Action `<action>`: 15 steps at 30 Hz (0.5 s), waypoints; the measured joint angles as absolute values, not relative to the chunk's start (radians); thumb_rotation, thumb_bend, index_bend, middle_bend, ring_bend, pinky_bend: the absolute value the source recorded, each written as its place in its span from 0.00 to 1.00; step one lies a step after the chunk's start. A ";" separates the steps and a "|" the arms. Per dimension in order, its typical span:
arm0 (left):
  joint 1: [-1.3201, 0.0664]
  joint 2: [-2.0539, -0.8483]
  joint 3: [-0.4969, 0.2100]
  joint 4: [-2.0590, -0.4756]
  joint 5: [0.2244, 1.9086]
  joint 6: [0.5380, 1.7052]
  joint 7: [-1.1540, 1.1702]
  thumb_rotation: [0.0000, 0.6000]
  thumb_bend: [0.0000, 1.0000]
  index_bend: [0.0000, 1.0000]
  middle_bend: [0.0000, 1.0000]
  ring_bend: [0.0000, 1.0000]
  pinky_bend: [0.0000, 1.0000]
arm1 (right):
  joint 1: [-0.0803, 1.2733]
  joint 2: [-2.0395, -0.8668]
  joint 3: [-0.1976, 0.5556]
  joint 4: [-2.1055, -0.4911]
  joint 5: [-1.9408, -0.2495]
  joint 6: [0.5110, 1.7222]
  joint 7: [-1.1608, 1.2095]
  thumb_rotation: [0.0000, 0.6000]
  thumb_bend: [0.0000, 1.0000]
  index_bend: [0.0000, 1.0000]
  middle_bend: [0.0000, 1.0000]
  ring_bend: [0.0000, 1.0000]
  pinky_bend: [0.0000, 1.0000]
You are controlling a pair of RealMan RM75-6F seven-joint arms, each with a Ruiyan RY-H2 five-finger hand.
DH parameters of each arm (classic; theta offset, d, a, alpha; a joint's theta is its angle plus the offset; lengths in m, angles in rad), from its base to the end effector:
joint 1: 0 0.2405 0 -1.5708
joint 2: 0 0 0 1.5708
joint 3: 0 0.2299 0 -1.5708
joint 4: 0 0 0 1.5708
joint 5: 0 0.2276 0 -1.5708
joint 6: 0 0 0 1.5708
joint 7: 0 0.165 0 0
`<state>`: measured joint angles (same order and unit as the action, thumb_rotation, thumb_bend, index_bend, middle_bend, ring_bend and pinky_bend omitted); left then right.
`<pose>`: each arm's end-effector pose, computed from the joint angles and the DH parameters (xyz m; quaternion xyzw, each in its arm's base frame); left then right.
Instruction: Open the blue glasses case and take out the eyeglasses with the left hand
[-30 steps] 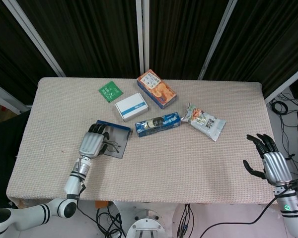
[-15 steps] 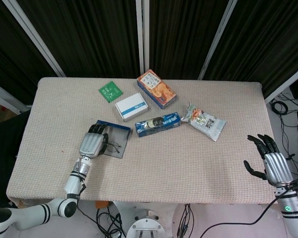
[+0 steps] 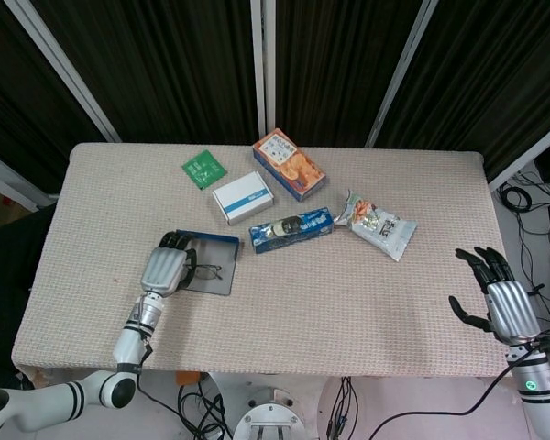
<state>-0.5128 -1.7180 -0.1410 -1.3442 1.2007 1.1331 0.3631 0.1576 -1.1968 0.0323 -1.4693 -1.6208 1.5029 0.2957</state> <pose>-0.1817 0.3054 -0.0634 -0.6857 -0.4095 -0.3627 0.4802 -0.2831 -0.2192 0.1135 0.5976 -0.4117 0.4868 0.4862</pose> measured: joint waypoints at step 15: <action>-0.363 -1.474 0.014 -1.707 1.297 1.295 0.464 1.00 0.53 0.64 0.21 0.09 0.12 | 0.167 -1.200 0.035 -1.468 -1.630 1.501 0.294 1.00 0.30 0.13 0.22 0.07 0.11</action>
